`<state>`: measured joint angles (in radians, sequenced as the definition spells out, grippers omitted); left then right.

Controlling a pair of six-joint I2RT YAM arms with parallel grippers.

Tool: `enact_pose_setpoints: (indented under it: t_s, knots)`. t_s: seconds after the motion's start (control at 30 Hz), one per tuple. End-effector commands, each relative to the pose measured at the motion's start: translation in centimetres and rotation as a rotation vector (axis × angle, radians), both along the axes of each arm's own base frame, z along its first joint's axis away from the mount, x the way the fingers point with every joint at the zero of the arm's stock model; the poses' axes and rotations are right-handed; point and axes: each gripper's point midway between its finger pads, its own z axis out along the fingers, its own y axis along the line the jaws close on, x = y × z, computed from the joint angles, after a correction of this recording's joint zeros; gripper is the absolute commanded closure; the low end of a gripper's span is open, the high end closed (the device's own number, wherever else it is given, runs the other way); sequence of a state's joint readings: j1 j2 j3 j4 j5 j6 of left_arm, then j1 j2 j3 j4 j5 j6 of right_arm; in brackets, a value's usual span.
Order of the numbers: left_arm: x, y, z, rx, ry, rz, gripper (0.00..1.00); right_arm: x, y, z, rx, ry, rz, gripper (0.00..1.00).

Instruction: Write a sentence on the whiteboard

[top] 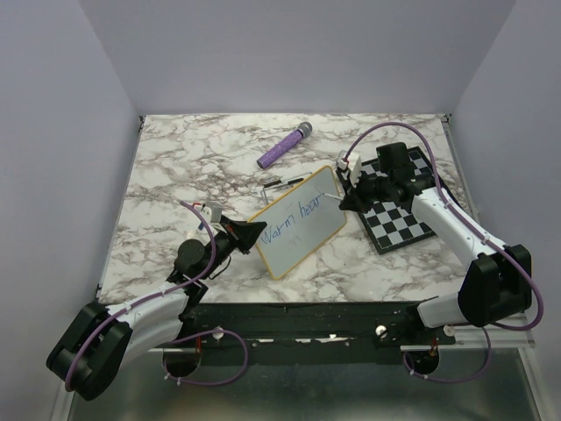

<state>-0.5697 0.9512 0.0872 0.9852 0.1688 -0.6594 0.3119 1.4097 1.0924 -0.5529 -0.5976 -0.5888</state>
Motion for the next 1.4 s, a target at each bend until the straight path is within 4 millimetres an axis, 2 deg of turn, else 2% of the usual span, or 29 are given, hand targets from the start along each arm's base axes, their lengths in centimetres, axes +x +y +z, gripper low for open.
enact_pose_setpoints:
  t_s: [0.0,0.57,1.37]
  knots:
    - [-0.3,0.0,-1.3,0.040,0.019,-0.009,1.00,-0.7,-0.2,-0.1,0.005,0.011,0.015,0.99]
    - [-0.2,0.0,-1.4,0.039,0.025,-0.004,1.00,-0.5,-0.6,-0.2,-0.005,0.007,0.003,0.99]
    - [-0.2,-0.1,-1.5,0.028,0.032,-0.009,1.00,0.2,-1.2,-1.5,-0.043,0.011,-0.025,0.99]
